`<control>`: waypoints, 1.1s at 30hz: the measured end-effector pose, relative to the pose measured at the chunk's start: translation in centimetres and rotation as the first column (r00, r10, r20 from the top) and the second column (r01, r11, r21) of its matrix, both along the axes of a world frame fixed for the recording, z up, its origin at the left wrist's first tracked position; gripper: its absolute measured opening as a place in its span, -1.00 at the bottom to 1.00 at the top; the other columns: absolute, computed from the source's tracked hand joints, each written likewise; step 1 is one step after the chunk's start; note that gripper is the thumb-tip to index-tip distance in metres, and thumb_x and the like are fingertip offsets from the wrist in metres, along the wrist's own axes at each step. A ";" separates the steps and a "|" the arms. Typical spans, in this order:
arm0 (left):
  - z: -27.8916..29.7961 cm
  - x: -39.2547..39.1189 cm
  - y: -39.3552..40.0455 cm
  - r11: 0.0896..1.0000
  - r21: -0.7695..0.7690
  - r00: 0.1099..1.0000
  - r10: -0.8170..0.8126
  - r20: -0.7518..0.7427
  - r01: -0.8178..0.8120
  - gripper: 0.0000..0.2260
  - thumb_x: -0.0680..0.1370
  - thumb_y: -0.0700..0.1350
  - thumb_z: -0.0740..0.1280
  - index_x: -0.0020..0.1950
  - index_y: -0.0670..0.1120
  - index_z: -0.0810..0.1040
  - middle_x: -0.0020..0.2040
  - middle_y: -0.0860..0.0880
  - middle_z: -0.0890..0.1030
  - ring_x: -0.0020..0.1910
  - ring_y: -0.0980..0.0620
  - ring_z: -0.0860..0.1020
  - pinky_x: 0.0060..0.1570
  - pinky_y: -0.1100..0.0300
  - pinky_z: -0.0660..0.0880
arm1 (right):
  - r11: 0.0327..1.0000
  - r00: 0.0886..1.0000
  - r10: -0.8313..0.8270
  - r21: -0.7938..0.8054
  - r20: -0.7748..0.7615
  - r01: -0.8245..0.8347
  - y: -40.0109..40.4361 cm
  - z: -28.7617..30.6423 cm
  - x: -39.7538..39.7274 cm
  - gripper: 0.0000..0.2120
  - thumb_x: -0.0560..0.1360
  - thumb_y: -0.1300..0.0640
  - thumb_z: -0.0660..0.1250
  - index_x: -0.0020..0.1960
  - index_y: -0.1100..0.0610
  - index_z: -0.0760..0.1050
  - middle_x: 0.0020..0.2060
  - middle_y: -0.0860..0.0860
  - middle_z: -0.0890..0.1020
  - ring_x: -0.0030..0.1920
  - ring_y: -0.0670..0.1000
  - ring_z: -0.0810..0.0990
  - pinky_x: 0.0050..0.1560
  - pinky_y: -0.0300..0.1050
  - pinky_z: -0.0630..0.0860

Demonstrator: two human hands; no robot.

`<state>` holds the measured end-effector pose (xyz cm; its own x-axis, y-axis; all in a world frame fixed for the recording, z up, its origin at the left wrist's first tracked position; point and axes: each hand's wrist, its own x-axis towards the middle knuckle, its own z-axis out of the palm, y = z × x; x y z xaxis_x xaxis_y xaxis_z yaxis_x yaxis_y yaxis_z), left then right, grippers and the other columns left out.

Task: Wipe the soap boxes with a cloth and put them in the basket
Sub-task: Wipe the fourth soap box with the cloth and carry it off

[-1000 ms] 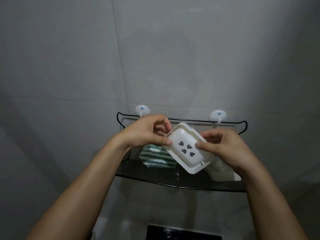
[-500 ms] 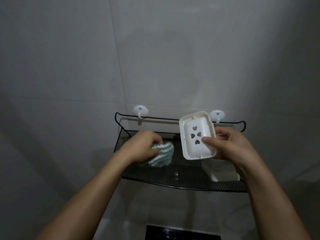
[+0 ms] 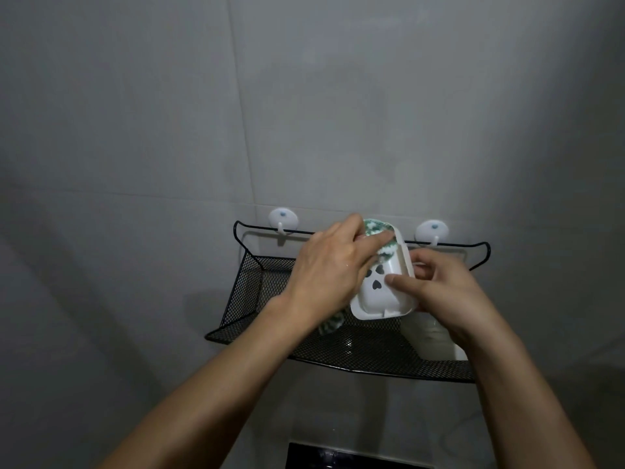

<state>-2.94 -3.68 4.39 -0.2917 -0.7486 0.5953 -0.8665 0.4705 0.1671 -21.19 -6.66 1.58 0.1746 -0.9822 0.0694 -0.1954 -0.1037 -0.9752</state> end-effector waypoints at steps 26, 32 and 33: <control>-0.9 0.1 0.1 0.984 0.088 0.988 0.149 0.051 -0.153 -0.64 0.68 -0.04 0.11 0.49 0.02 0.34 0.00 -0.02 0.37 -0.15 0.02 0.44 -0.07 0.01 0.47 | 0.991 0.993 -0.113 -0.072 0.046 0.116 0.4 1.3 -1.6 -0.76 0.43 0.32 0.47 0.06 0.12 0.61 -0.09 0.06 0.74 -0.08 0.12 0.73 0.00 0.22 0.65; -0.1 -0.7 -0.2 0.979 0.066 0.976 0.187 0.114 -0.195 -0.60 0.63 -0.09 0.15 0.48 0.00 0.33 0.01 -0.05 0.38 -0.05 -0.06 0.48 -0.08 0.00 0.41 | 0.983 0.988 -0.140 -0.111 0.068 0.147 0.4 1.2 -1.8 -0.72 0.42 0.33 0.48 0.10 0.15 0.61 -0.06 0.06 0.73 -0.08 0.12 0.72 -0.03 0.14 0.66; 0.0 -0.6 -0.2 0.979 0.046 0.974 0.189 0.128 -0.196 -0.63 0.63 -0.11 0.17 0.44 -0.01 0.38 0.00 -0.04 0.38 -0.05 -0.06 0.48 -0.08 0.01 0.40 | 0.982 0.986 -0.148 -0.110 0.071 0.155 0.5 1.1 -1.9 -0.72 0.42 0.33 0.48 0.10 0.14 0.61 -0.07 0.05 0.73 -0.08 0.09 0.73 -0.05 0.09 0.66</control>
